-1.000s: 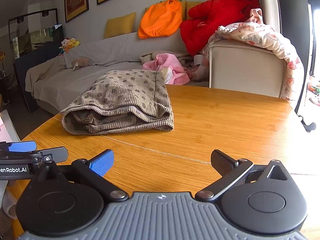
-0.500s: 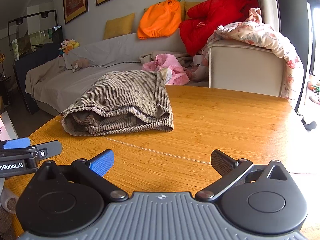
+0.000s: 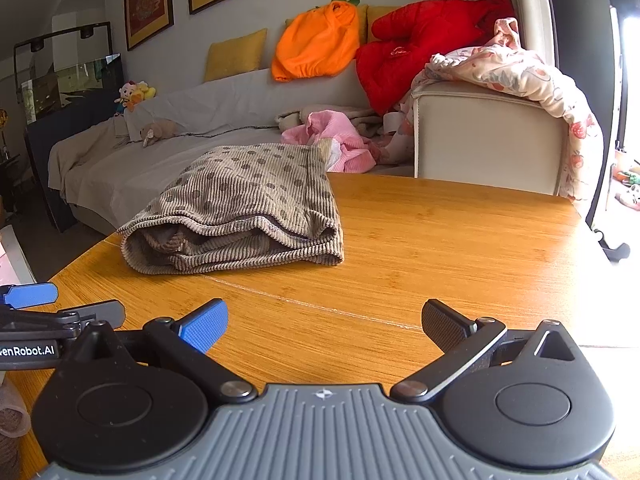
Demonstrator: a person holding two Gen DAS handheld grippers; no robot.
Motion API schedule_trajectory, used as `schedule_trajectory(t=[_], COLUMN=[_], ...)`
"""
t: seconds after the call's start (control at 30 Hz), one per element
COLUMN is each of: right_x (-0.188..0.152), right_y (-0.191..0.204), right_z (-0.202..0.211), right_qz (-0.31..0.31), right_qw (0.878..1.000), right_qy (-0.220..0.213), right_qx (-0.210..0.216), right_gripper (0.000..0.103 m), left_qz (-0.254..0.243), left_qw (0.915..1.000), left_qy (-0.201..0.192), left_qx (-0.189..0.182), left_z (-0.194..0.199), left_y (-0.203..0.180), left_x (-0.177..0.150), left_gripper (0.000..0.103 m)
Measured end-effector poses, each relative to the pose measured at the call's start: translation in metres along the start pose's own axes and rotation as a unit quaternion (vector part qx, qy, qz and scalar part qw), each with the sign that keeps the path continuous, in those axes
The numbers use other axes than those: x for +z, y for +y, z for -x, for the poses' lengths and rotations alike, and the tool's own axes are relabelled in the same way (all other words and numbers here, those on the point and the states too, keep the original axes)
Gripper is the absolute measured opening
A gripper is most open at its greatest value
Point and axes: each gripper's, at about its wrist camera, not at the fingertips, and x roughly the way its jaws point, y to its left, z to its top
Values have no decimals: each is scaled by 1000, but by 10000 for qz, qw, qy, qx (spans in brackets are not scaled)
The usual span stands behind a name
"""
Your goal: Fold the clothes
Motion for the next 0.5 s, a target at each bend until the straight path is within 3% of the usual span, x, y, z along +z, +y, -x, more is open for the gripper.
schedule_trajectory(t=[0.3, 0.5], right_x=[0, 3], right_y=[1, 5], right_z=[-1, 0], right_qz=[18, 92], right_qw=[10000, 9999], right_qy=[17, -4], right_qx=[-19, -145], right_gripper=[103, 103], left_qz=[214, 110], left_qw=[9994, 9998], left_qy=[253, 135], left_qx=[-36, 123], left_z=[-10, -7], left_y=[7, 6], left_x=[7, 14], left_gripper=[103, 103])
